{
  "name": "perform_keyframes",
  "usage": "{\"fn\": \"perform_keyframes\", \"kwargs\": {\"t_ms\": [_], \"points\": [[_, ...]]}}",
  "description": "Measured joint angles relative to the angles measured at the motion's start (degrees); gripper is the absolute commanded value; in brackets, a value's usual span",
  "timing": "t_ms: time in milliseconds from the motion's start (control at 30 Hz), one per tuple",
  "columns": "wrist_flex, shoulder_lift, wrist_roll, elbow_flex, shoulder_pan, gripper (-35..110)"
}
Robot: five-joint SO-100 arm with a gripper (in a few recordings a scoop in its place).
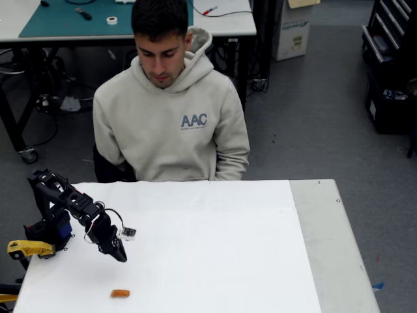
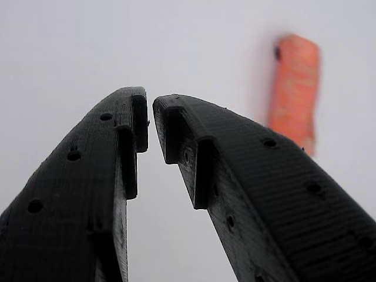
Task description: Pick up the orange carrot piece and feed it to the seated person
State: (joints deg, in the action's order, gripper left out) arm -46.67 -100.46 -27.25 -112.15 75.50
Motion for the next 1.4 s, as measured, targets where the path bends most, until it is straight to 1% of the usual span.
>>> {"fn": "perform_keyframes", "kwargs": {"t_ms": [233,433,1133,1233,1400], "points": [[-0.18,6.94,-3.25,5.19,5.63,-2],[-0.18,10.02,-5.19,6.33,8.88,-2],[0.0,10.81,-6.24,6.59,10.11,-2],[0.0,10.81,-6.42,6.59,10.11,2],[0.0,10.81,-6.42,6.59,10.11,16]]}}
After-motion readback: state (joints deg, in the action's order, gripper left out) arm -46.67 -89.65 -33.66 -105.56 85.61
